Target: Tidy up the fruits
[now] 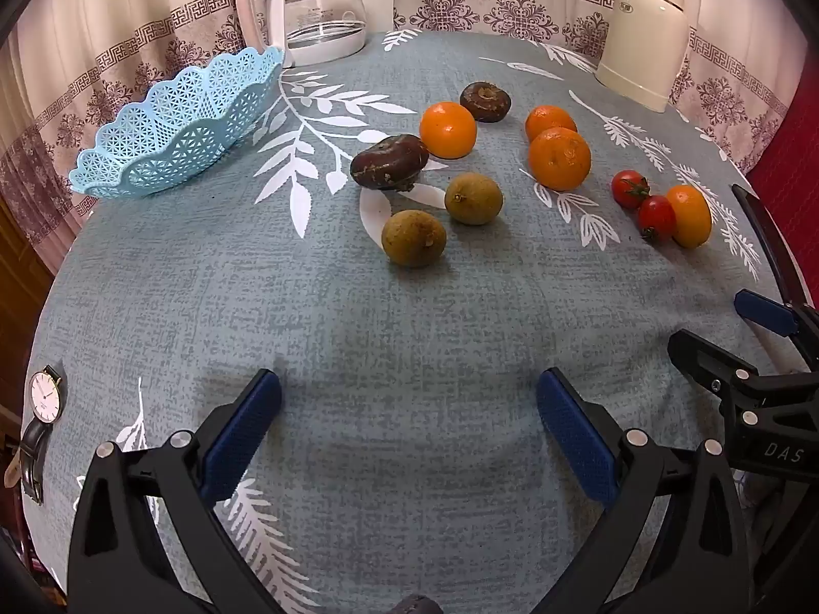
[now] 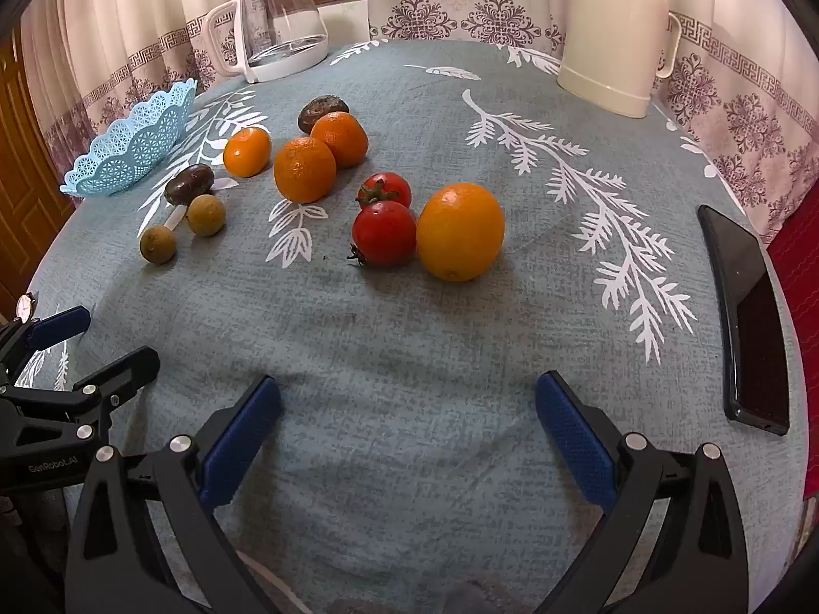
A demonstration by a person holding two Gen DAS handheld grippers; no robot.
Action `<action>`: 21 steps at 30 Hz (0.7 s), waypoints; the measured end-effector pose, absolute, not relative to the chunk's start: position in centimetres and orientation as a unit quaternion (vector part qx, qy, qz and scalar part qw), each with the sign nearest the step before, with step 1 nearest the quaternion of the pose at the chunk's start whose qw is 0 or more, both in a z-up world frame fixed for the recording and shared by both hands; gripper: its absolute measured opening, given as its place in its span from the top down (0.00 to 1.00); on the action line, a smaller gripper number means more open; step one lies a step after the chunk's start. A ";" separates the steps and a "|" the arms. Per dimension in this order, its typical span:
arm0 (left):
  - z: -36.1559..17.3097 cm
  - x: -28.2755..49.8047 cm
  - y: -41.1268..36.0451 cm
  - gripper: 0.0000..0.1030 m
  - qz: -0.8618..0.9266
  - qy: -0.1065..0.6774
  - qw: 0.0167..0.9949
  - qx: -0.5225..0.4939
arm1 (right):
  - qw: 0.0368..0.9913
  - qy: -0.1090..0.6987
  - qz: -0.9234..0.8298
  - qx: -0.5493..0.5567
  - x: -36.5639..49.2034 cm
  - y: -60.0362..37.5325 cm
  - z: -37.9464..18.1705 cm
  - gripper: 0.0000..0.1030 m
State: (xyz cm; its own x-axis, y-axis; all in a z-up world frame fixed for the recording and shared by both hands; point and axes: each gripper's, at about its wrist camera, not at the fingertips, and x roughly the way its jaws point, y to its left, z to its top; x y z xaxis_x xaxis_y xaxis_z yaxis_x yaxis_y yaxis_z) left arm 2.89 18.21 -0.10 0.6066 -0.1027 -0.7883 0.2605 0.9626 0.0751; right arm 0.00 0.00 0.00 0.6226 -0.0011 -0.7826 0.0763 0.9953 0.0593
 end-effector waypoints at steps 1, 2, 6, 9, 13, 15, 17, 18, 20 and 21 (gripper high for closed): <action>-0.1 2.9 18.2 0.02 -0.102 0.432 0.892 0.090 | 0.900 0.434 -0.022 0.043 0.0 0.0 0.0 0.05; -0.1 2.9 18.2 0.02 -0.102 0.432 0.892 0.090 | 0.900 0.434 -0.022 0.043 0.0 0.0 0.0 0.05; -0.1 2.9 18.2 0.02 -0.102 0.432 0.891 0.090 | 0.899 0.434 -0.022 0.043 0.0 0.0 0.0 0.05; -0.1 2.9 18.3 0.02 -0.103 0.432 0.892 0.090 | 0.900 0.434 -0.023 0.043 0.0 0.0 0.0 0.05; -0.1 2.9 18.2 0.02 -0.103 0.432 0.892 0.090 | 0.900 0.434 -0.026 0.042 -0.1 0.3 -0.1 0.05; -0.1 2.9 18.2 0.02 -0.103 0.432 0.892 0.089 | 0.900 0.434 -0.027 0.043 0.0 0.1 -0.2 0.05; -0.1 2.9 18.2 0.02 -0.103 0.432 0.892 0.090 | 0.900 0.434 -0.027 0.043 0.0 0.1 -0.2 0.05; -0.1 3.0 18.2 0.02 -0.103 0.432 0.892 0.089 | 0.900 0.434 -0.027 0.043 0.0 0.1 -0.2 0.05; -0.1 3.0 18.2 0.02 -0.103 0.432 0.892 0.089 | 0.900 0.434 -0.027 0.042 0.0 0.1 -0.2 0.05; -0.1 3.0 18.2 0.02 -0.103 0.432 0.892 0.089 | 0.900 0.434 -0.027 0.042 0.0 0.1 -0.2 0.05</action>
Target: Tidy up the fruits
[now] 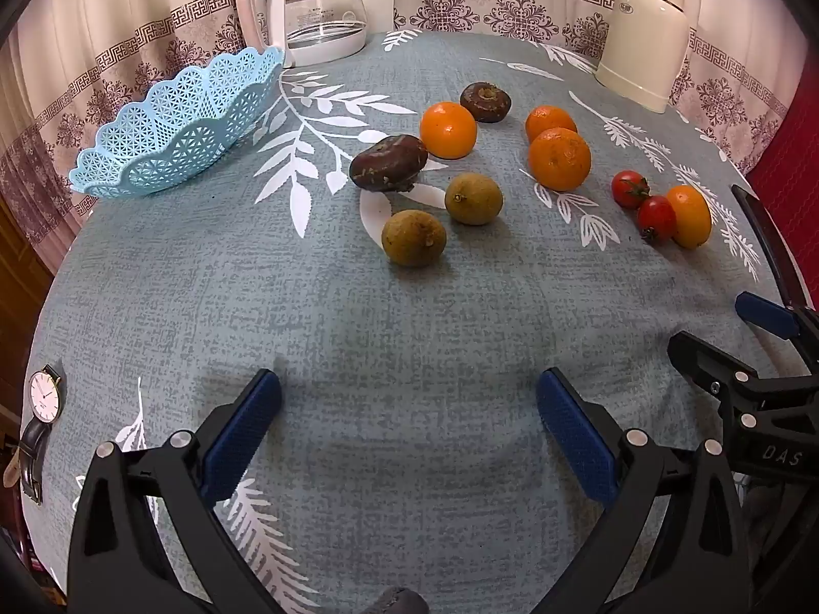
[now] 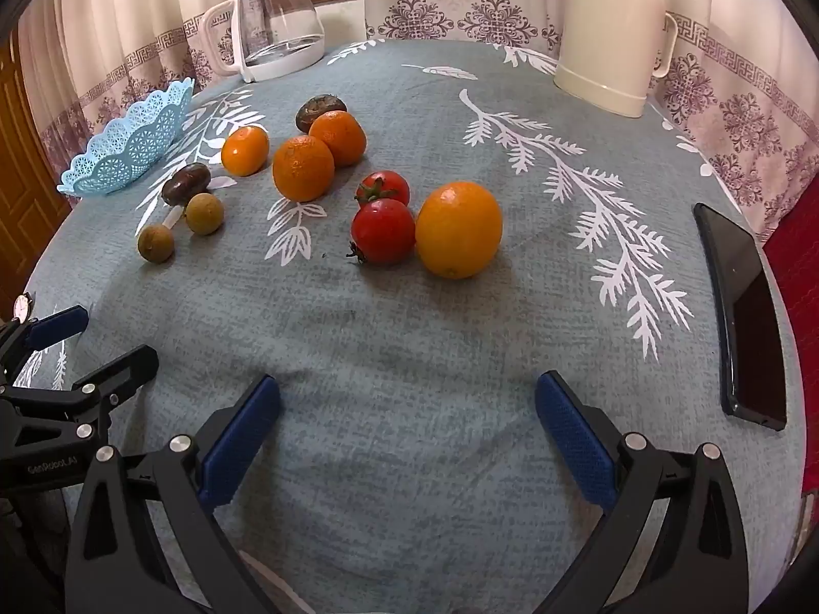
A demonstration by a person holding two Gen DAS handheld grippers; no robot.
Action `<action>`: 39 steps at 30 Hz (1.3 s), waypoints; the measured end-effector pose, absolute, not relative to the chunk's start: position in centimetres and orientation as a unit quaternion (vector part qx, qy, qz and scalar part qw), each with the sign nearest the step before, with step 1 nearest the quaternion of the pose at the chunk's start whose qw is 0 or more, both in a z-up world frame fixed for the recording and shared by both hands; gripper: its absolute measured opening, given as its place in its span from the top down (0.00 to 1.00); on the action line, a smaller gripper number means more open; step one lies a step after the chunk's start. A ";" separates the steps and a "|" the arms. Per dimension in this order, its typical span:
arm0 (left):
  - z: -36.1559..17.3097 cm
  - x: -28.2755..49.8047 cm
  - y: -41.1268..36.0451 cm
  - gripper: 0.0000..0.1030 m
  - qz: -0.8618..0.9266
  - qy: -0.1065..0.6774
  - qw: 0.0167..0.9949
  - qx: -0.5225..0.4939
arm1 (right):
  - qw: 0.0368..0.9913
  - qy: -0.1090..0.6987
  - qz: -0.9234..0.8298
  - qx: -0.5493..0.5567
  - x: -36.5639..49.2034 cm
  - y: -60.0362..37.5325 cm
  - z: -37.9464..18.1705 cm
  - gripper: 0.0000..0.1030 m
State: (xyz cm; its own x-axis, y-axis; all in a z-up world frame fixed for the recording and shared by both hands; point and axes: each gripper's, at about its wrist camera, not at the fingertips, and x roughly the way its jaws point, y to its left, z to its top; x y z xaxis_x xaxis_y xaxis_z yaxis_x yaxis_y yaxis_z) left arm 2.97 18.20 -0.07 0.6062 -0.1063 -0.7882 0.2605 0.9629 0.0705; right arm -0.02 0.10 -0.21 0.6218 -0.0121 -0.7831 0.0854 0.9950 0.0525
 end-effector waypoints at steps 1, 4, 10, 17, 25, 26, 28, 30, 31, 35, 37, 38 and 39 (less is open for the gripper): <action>-0.1 3.0 18.2 0.02 -0.103 0.432 0.892 0.089 | 0.900 0.434 -0.027 0.043 -0.3 0.0 -0.1 0.05; -0.1 3.0 18.2 0.02 -0.103 0.432 0.892 0.089 | 0.899 0.435 -0.027 0.043 -0.3 0.1 0.0 0.05; -0.1 3.0 18.2 0.02 -0.103 0.432 0.892 0.089 | 0.897 0.440 -0.019 0.044 -0.3 -0.1 0.0 0.05; -0.1 3.0 18.2 0.02 -0.104 0.432 0.892 0.088 | 0.894 0.447 -0.009 0.040 -0.1 -0.3 0.1 0.05; -0.1 3.0 18.3 0.02 -0.104 0.432 0.891 0.088 | 0.894 0.447 -0.007 0.040 -0.1 -0.2 0.1 0.05; -0.1 3.0 18.3 0.02 -0.104 0.432 0.891 0.088 | 0.894 0.447 -0.007 0.040 -0.1 -0.2 0.1 0.05; -0.1 3.0 18.3 0.02 -0.104 0.432 0.891 0.088 | 0.894 0.446 -0.006 0.041 -0.1 -0.2 0.1 0.05; -0.1 3.0 18.3 0.02 -0.104 0.432 0.891 0.088 | 0.894 0.446 -0.005 0.042 -0.1 -0.2 0.1 0.05; -0.1 3.0 18.3 0.02 -0.104 0.432 0.891 0.088 | 0.894 0.446 -0.005 0.043 -0.1 -0.3 0.2 0.05; -0.1 3.0 18.3 0.02 -0.104 0.432 0.891 0.088 | 0.895 0.443 0.001 0.050 -0.2 -0.6 0.2 0.05; -0.1 3.0 18.3 0.02 -0.104 0.432 0.891 0.088 | 0.896 0.441 0.005 0.056 -0.3 -0.7 0.2 0.05; -0.1 3.0 18.3 0.02 -0.104 0.432 0.891 0.088 | 0.896 0.440 0.006 0.057 -0.3 -0.8 0.3 0.05; -0.1 3.0 18.3 0.02 -0.104 0.432 0.891 0.088 | 0.896 0.440 0.007 0.059 -0.3 -0.8 0.3 0.05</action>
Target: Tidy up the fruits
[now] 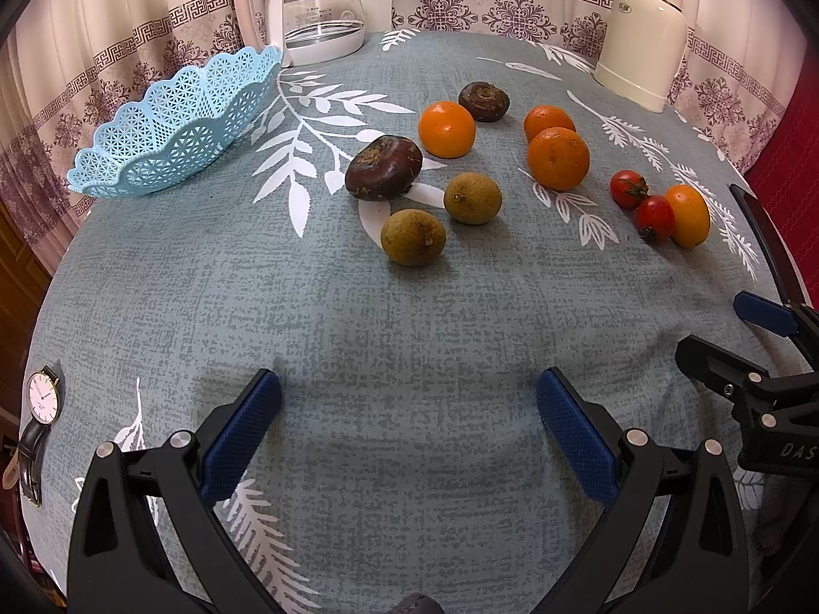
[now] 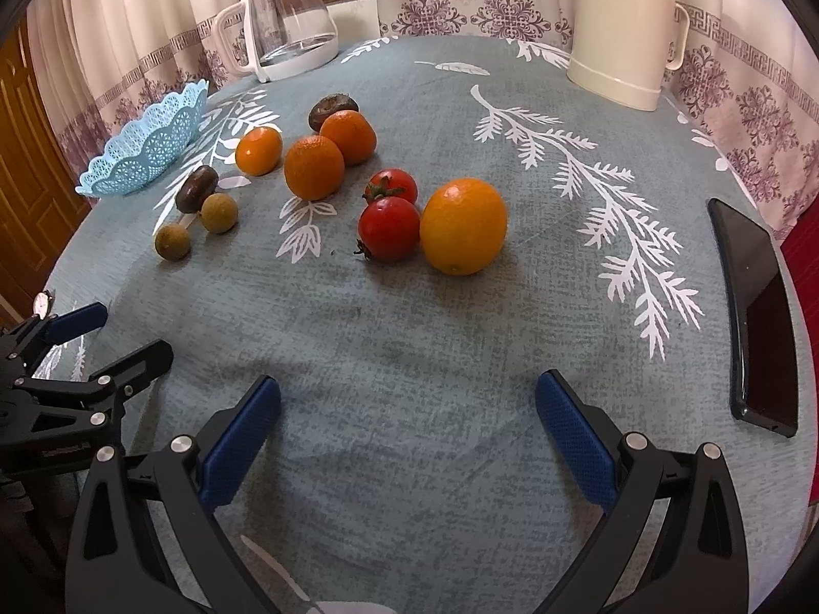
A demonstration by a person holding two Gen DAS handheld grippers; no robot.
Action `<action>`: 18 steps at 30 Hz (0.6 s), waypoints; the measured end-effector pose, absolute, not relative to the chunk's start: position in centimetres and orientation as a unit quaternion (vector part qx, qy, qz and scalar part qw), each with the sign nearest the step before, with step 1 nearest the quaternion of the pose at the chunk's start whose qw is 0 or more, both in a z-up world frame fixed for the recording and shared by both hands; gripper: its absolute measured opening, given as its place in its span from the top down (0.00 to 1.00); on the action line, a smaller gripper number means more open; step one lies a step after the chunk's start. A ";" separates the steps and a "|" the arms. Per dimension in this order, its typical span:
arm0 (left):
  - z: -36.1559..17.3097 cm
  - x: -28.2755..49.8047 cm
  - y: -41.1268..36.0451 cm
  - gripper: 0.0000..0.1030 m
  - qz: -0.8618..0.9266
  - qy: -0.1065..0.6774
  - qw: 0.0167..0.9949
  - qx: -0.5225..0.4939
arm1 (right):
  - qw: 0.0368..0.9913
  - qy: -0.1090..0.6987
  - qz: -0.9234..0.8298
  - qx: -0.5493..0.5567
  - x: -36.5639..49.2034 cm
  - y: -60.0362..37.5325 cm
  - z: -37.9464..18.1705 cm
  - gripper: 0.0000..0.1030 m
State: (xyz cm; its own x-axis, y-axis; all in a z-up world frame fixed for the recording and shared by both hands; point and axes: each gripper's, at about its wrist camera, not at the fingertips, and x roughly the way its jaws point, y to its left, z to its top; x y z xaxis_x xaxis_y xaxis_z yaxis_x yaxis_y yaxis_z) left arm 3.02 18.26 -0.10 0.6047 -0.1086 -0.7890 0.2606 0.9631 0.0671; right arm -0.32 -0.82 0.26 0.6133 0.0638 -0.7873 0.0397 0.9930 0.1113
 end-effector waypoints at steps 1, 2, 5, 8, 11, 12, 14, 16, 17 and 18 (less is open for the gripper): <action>-0.1 3.0 18.3 0.02 -0.104 0.432 0.891 0.088 | 0.896 0.439 0.008 0.060 -0.3 -0.9 0.3 0.05; -0.1 3.0 18.3 0.02 -0.104 0.432 0.891 0.088 | 0.897 0.439 0.008 0.061 -0.3 -0.8 0.3 0.05; -0.1 3.0 18.3 0.02 -0.104 0.432 0.891 0.088 | 0.897 0.438 0.008 0.062 -0.3 -0.8 0.3 0.05; -0.1 3.0 18.3 0.02 -0.104 0.433 0.891 0.087 | 0.897 0.438 0.009 0.063 -0.3 -0.9 0.3 0.05; -0.1 3.0 18.3 0.02 -0.104 0.433 0.891 0.087 | 0.897 0.437 0.011 0.066 -0.4 -0.9 0.3 0.05; -0.1 3.1 18.3 0.02 -0.104 0.434 0.891 0.086 | 0.897 0.437 0.011 0.066 -0.4 -1.0 0.2 0.05; -0.1 3.1 18.3 0.02 -0.104 0.433 0.891 0.087 | 0.897 0.437 0.011 0.067 -0.5 -1.0 0.3 0.05; -0.1 3.1 18.3 0.02 -0.104 0.434 0.891 0.087 | 0.897 0.436 0.012 0.068 -0.5 -1.0 0.3 0.05; -0.1 3.1 18.3 0.02 -0.105 0.434 0.891 0.087 | 0.897 0.436 0.011 0.067 -0.5 -1.0 0.2 0.05; -0.1 3.1 18.3 0.02 -0.104 0.434 0.891 0.087 | 0.898 0.435 0.010 0.066 -0.5 -0.9 0.3 0.05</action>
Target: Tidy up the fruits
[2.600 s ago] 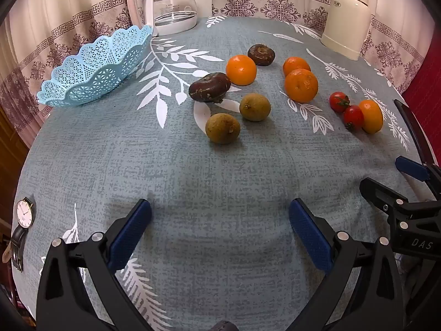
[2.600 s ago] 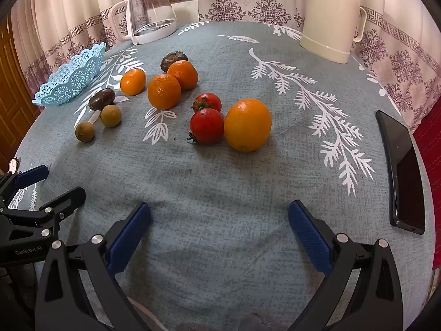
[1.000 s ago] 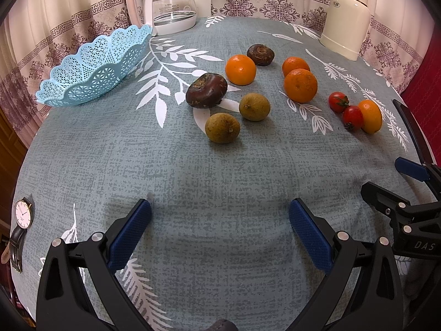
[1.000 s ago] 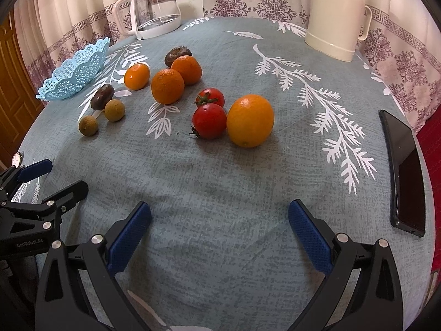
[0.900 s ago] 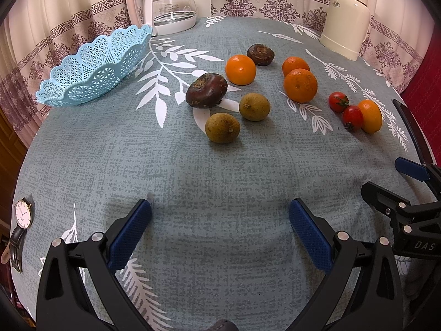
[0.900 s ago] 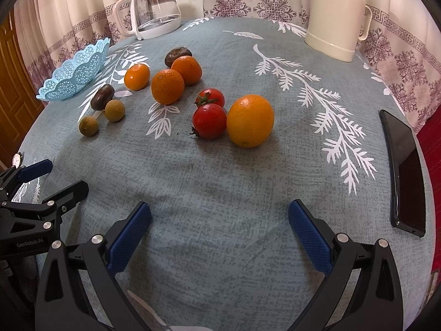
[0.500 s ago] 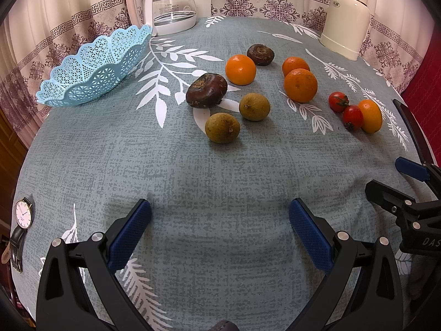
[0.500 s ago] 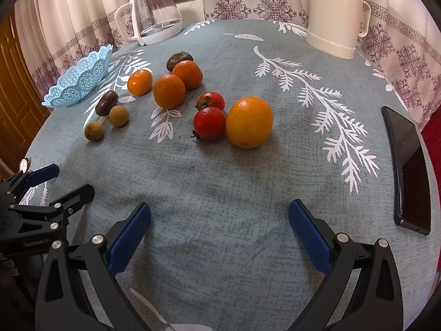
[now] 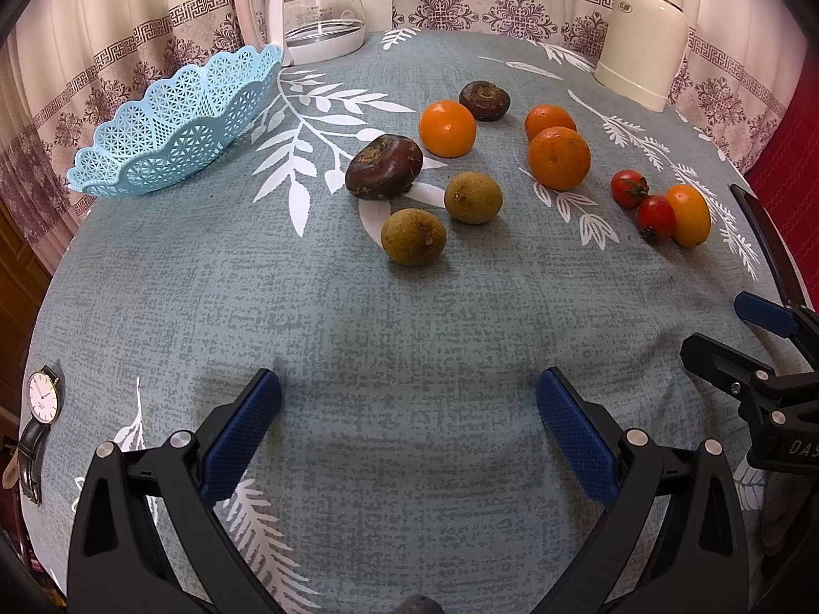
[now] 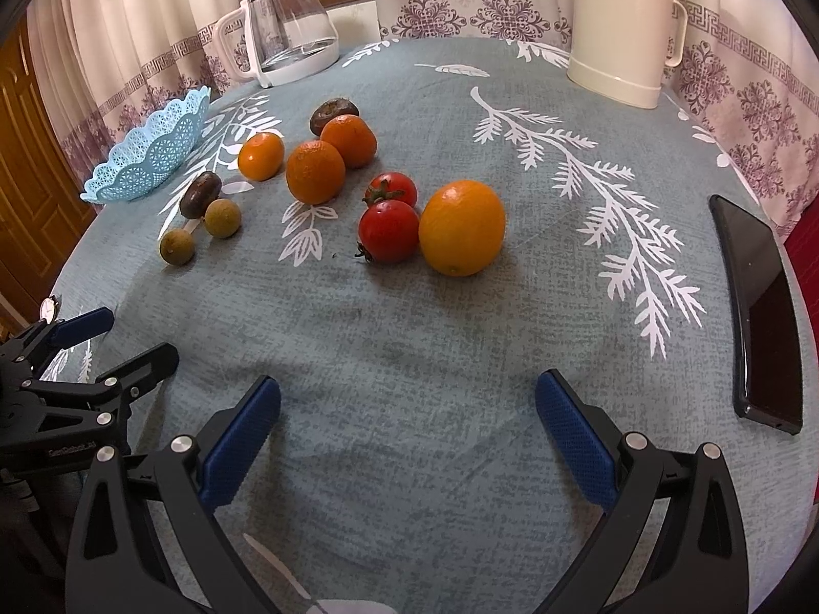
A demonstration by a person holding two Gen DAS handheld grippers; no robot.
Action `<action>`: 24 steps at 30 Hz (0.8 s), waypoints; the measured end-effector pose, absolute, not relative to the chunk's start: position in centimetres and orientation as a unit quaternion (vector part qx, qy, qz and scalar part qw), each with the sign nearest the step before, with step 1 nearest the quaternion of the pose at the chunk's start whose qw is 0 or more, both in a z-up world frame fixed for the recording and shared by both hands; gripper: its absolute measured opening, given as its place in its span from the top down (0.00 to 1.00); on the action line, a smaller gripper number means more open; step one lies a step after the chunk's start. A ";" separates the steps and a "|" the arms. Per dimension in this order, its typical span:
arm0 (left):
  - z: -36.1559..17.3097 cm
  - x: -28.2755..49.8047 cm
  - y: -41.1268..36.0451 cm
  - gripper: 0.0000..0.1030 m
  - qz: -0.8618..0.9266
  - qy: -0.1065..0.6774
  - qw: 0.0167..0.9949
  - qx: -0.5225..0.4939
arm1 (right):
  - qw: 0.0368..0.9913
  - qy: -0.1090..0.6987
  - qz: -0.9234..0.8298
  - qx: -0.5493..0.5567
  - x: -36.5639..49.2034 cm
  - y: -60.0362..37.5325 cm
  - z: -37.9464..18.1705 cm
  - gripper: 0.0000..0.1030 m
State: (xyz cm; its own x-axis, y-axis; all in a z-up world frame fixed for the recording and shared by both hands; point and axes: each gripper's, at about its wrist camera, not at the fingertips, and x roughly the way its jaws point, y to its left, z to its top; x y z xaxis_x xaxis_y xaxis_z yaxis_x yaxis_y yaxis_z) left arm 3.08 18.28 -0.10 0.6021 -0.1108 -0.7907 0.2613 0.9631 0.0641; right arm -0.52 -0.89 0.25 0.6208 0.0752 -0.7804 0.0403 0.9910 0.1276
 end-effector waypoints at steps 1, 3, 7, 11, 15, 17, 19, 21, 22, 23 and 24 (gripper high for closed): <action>-0.1 3.1 18.3 0.02 -0.104 0.434 0.891 0.087 | 0.898 0.435 0.009 0.065 -0.6 -0.9 0.2 0.05; 0.1 3.1 18.3 0.02 -0.105 0.435 0.890 0.086 | 0.899 0.432 0.007 0.067 -0.7 -0.9 0.3 0.05; 0.1 3.2 18.3 0.02 -0.109 0.435 0.890 0.082 | 0.904 0.418 -0.001 0.086 -1.4 -1.7 0.6 0.05; 0.6 3.1 18.8 0.02 -0.115 0.432 0.892 0.076 | 0.907 0.406 -0.008 0.109 -1.8 -2.5 0.8 0.05; 1.9 3.5 19.5 0.02 -0.103 0.413 0.902 0.073 | 0.908 0.401 -0.010 0.119 -1.9 -2.8 0.8 0.05; 2.6 4.1 20.0 0.02 -0.100 0.408 0.906 0.062 | 0.909 0.399 -0.010 0.119 -1.9 -2.8 0.9 0.05; 3.2 4.9 20.4 0.02 -0.096 0.403 0.909 0.057 | 0.910 0.397 -0.011 0.117 -1.9 -2.7 0.9 0.05; 3.6 5.7 20.8 0.02 -0.092 0.397 0.912 0.051 | 0.911 0.396 -0.011 0.117 -1.9 -2.7 1.0 0.05; 3.8 6.2 20.8 0.02 -0.093 0.396 0.912 0.045 | 0.911 0.395 -0.011 0.119 -1.9 -2.8 1.0 0.05; 3.9 6.6 21.0 0.02 -0.094 0.397 0.912 0.040 | 0.911 0.394 -0.011 0.120 -2.0 -2.8 1.0 0.05; 3.9 7.0 21.0 0.02 -0.095 0.399 0.911 0.034 | 0.912 0.393 -0.011 0.120 -2.0 -2.8 1.0 0.05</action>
State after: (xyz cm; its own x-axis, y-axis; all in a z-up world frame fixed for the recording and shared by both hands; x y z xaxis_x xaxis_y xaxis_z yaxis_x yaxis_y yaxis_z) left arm 6.99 21.05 3.93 0.6634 -0.1451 -0.7340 0.2001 0.9797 -0.0128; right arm -1.97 -2.84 0.99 0.6911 0.0751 -0.7188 0.1142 0.9707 0.2113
